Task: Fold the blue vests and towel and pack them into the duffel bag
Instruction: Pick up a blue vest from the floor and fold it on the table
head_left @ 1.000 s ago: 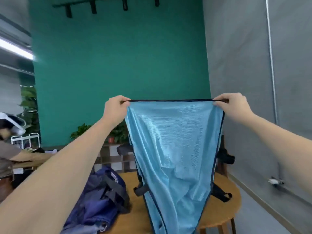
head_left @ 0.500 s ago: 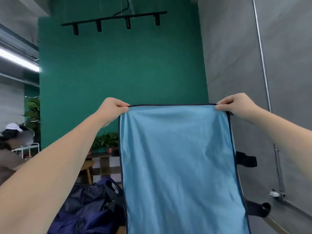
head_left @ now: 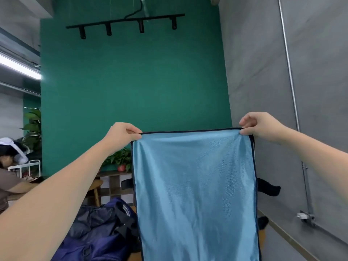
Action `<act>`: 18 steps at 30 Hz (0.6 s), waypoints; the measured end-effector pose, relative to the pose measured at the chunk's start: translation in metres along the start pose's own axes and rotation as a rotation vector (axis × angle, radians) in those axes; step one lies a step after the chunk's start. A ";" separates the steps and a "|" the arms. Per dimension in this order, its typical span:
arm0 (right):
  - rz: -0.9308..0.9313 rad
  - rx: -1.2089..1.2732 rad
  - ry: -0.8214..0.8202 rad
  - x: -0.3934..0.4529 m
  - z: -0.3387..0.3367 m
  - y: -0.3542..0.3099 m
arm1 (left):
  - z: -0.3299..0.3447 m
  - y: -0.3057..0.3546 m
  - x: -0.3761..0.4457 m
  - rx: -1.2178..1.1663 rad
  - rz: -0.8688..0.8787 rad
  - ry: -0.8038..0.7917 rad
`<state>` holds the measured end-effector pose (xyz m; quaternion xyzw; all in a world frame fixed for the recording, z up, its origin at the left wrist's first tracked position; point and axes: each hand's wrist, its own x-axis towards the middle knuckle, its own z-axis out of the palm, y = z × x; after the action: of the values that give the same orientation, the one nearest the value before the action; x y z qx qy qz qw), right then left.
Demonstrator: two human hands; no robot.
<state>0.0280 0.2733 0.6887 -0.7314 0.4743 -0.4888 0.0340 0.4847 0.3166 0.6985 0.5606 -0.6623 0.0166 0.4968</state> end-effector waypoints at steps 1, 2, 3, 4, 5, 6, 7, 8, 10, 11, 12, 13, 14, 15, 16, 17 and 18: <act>-0.005 -0.057 -0.011 -0.001 0.001 -0.001 | 0.001 -0.003 -0.001 0.020 0.007 -0.012; 0.000 -0.132 -0.036 -0.002 0.003 -0.002 | 0.003 -0.004 -0.003 0.048 0.017 -0.032; 0.023 -0.203 -0.069 -0.002 0.005 -0.003 | 0.005 -0.005 -0.006 0.081 0.028 -0.059; 0.062 -0.248 -0.103 -0.002 0.008 -0.004 | 0.007 -0.005 -0.008 0.121 0.044 -0.085; 0.114 -0.261 -0.143 -0.002 0.011 -0.005 | 0.008 -0.005 -0.009 0.171 0.056 -0.103; 0.177 -0.236 -0.195 -0.002 0.014 -0.006 | 0.010 -0.004 -0.010 0.220 0.052 -0.115; 0.251 -0.164 -0.257 -0.003 0.016 -0.008 | 0.012 -0.003 -0.011 0.254 0.023 -0.124; 0.324 -0.057 -0.313 -0.004 0.018 -0.010 | 0.015 -0.002 -0.013 0.257 -0.033 -0.140; 0.405 0.147 -0.365 -0.007 0.023 -0.012 | 0.020 0.000 -0.012 0.142 -0.195 -0.193; 0.421 0.214 -0.367 -0.007 0.026 -0.011 | 0.022 0.000 -0.012 0.031 -0.282 -0.223; 0.429 0.261 -0.368 -0.005 0.030 -0.008 | 0.025 0.000 -0.012 -0.086 -0.358 -0.253; 0.440 0.296 -0.367 -0.001 0.035 -0.002 | 0.028 -0.002 -0.011 -0.181 -0.416 -0.279; 0.462 0.330 -0.358 0.003 0.040 0.005 | 0.032 -0.005 -0.009 -0.235 -0.451 -0.300; 0.490 0.359 -0.348 0.007 0.046 0.012 | 0.036 -0.009 -0.007 -0.259 -0.463 -0.320; 0.514 0.378 -0.336 0.012 0.053 0.020 | 0.041 -0.015 -0.004 -0.247 -0.454 -0.335; 0.524 0.387 -0.327 0.016 0.061 0.028 | 0.047 -0.024 0.000 -0.214 -0.437 -0.343; 0.515 0.376 -0.323 0.020 0.070 0.035 | 0.054 -0.033 0.004 -0.163 -0.412 -0.343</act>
<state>0.0587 0.2105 0.6485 -0.6368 0.5335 -0.4207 0.3646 0.4760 0.2705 0.6558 0.6361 -0.6081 -0.2334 0.4137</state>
